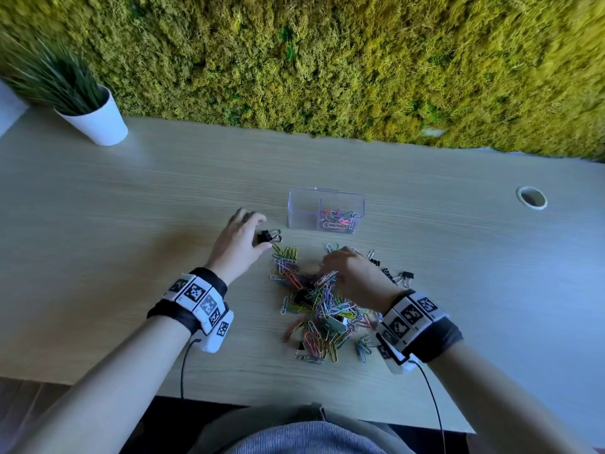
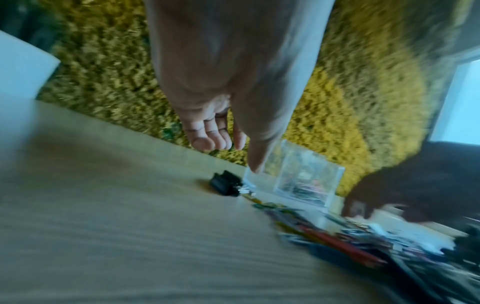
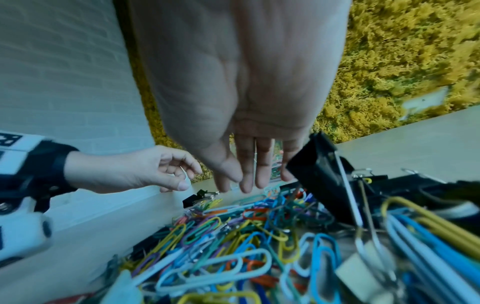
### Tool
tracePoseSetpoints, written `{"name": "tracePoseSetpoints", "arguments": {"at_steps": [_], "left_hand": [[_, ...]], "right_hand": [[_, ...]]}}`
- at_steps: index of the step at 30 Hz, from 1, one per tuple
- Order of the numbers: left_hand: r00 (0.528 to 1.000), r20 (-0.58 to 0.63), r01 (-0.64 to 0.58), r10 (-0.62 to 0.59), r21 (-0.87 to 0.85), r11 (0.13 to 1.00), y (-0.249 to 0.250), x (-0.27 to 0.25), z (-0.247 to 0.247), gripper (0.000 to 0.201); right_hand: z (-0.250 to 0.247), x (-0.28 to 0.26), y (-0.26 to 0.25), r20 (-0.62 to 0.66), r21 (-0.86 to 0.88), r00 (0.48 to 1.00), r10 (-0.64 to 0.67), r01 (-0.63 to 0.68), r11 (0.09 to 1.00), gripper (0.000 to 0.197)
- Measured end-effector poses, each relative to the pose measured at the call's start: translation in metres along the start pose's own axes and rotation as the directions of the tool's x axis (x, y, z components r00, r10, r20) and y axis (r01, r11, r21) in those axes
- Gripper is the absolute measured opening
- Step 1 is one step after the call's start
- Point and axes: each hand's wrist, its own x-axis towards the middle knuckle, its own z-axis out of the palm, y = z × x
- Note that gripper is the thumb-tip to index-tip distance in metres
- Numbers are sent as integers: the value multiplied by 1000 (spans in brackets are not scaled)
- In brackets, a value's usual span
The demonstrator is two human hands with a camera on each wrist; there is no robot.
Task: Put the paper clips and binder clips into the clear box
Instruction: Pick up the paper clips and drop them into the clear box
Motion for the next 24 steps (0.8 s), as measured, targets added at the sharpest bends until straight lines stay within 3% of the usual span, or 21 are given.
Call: {"name": "tracePoseSetpoints", "arguments": {"at_steps": [3, 6, 8, 12, 17, 21, 24], "left_hand": [[993, 81, -90, 88, 28, 996, 19, -9, 3, 37], [964, 236, -145, 124, 76, 987, 32, -18, 16, 52], [947, 298, -154, 118, 101, 983, 36, -23, 25, 56], [920, 341, -204, 191, 1, 979, 40, -31, 33, 55], [915, 296, -284, 273, -6, 959, 47, -36, 27, 45], [865, 417, -348, 279, 99, 932, 53, -38, 25, 50], [861, 444, -342, 247, 148, 928, 53, -38, 30, 44]], "right_hand": [[0, 6, 1, -107, -27, 993, 57, -61, 998, 53], [-4, 6, -4, -14, -148, 987, 158, -159, 976, 61], [-4, 0, -7, 48, -183, 989, 142, -131, 974, 63], [-7, -14, -8, 63, -147, 998, 19, -9, 989, 59], [-10, -19, -9, 224, -324, 971, 82, -5, 946, 81], [-5, -16, -9, 132, -343, 991, 23, 24, 939, 69], [-3, -12, -8, 42, -275, 999, -4, 15, 961, 53]]}}
